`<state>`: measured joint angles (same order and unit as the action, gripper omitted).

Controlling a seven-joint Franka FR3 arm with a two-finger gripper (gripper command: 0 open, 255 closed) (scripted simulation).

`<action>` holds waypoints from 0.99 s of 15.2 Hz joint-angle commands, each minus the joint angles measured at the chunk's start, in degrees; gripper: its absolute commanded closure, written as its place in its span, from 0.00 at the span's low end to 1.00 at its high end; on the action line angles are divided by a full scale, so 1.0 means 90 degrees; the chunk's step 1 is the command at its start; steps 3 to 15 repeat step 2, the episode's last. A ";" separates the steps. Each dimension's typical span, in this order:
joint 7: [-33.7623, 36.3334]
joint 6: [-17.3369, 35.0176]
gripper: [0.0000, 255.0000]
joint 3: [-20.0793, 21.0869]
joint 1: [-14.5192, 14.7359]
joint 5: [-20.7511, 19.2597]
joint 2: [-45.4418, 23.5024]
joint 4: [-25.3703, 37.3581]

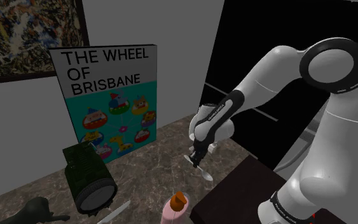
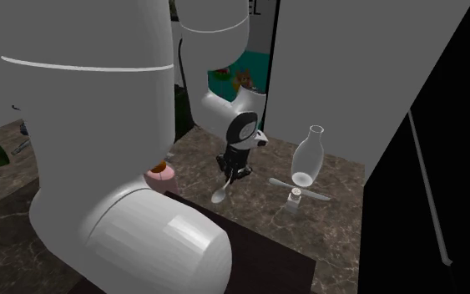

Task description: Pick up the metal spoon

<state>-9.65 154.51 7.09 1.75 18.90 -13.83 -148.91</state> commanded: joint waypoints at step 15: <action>0.0044 -0.0110 1.00 -0.0017 0.0009 -0.0039 0.0104 0.0004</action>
